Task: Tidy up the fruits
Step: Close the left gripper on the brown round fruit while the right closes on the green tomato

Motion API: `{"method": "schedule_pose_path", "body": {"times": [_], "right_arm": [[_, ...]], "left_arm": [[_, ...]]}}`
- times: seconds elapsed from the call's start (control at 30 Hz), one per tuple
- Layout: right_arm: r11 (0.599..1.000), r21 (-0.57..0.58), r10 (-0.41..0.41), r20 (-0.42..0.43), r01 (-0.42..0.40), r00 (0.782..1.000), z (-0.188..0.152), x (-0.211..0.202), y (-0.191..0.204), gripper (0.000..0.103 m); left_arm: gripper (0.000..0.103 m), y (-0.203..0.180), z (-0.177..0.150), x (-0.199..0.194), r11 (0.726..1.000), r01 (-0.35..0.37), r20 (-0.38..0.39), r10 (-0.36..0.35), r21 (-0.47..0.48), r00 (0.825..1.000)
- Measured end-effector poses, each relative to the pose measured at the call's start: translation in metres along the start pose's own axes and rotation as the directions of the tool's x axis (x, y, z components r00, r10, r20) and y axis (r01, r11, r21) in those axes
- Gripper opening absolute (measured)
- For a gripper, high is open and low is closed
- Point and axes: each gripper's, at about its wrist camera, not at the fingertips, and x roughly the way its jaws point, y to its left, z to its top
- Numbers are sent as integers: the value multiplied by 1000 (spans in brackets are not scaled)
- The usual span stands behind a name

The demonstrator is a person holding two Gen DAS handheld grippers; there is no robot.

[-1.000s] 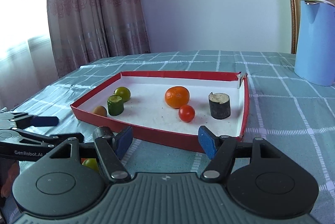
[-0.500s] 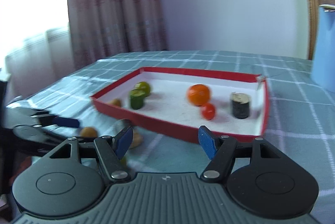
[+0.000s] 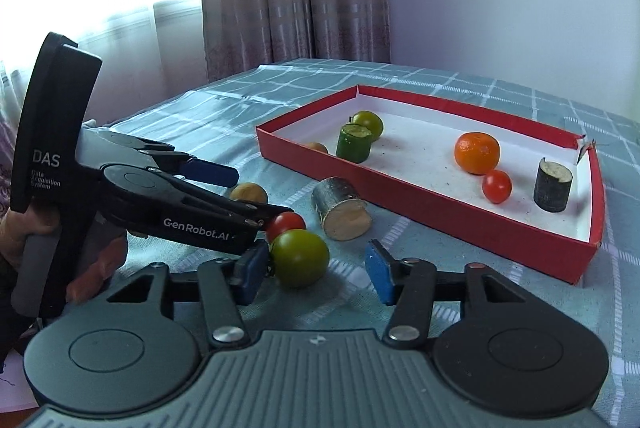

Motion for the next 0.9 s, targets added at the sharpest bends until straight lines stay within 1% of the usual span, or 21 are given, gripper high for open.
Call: {"method": "schedule_pose_path", "body": {"times": [0.13,0.23,0.43,0.5,0.6,0.63,0.67,0.83,0.87,0.9], "right_arm": [[1000,-5,19,0,-19,1000,-1,-1,0,44],[999,-15,28,-9,-28,1000,0,0,1,43],[996,-38,74,-50,-76,996,0,6,3,43],[997,-50,63,-37,-65,997,1,6,5,43],[997,-47,54,-44,-56,998,2,11,4,42],[997,-46,55,-45,-57,997,3,11,4,40],[997,-46,52,-44,-54,998,2,11,4,35],[998,-38,40,-36,-42,999,2,11,3,33],[999,-35,38,-35,-39,999,2,10,3,33],[999,-31,33,-31,-34,999,1,9,3,33]], "left_arm": [[77,0,0,0,1000,2,0,-2,-4,1000],[76,2,0,-1,1000,6,1,-6,-11,1000],[75,3,0,-1,1000,9,2,-9,-15,1000],[75,3,0,-1,1000,11,4,-11,-17,1000],[75,4,0,-1,1000,13,4,-13,-20,1000],[75,4,0,-1,1000,14,4,-14,-21,1000],[75,4,0,-1,1000,13,4,-13,-20,1000],[75,2,-1,-1,1000,9,6,-9,-15,1000],[74,2,-1,-1,1000,6,7,-6,-14,1000],[71,2,-1,-2,1000,2,9,-2,-16,1000]]}}
